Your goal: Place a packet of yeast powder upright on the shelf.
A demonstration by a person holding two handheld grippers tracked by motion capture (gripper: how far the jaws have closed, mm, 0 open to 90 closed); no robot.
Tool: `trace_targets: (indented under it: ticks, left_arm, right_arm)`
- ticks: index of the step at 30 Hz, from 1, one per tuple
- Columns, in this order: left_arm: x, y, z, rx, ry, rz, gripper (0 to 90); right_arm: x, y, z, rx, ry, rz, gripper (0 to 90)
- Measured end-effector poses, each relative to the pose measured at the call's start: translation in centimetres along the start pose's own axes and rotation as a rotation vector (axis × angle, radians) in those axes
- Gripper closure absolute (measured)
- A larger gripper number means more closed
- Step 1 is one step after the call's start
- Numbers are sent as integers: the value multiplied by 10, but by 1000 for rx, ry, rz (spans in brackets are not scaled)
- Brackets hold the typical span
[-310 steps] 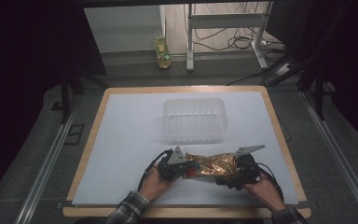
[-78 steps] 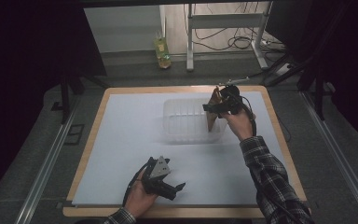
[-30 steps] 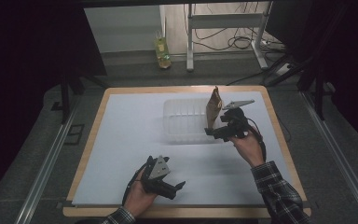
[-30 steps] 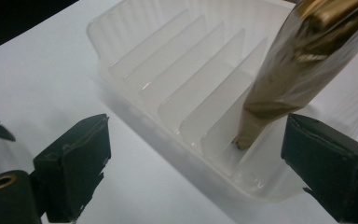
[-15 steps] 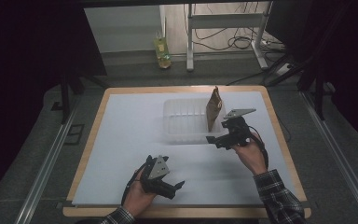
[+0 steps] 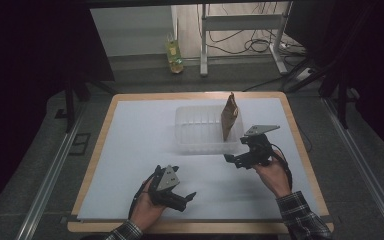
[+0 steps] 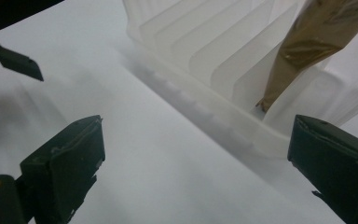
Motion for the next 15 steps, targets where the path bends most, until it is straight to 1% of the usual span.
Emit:
trace_targets:
  ticks: [6, 8, 15]
  left_arm:
    - [1, -1, 2, -2, 7, 2, 5]
    - [1, -1, 2, -5, 8, 4, 5]
    - [1, -1, 2, -5, 9, 4, 6]
  right_arm:
    - [-2, -8, 5, 2, 9, 12, 36]
    - [-2, -10, 7, 10, 13, 11, 34]
    - [-2, -19, 12, 17, 14, 21, 31]
Point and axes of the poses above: each handheld gripper's, and its own axes: x roughly backward along the jaws, y roughly out of its top, z roughly to its left, the point moved 7 cm from there along -x, roughly forward along the jaws, and after that the axes turned 9 degrees about -x, right-handed, at the moved point
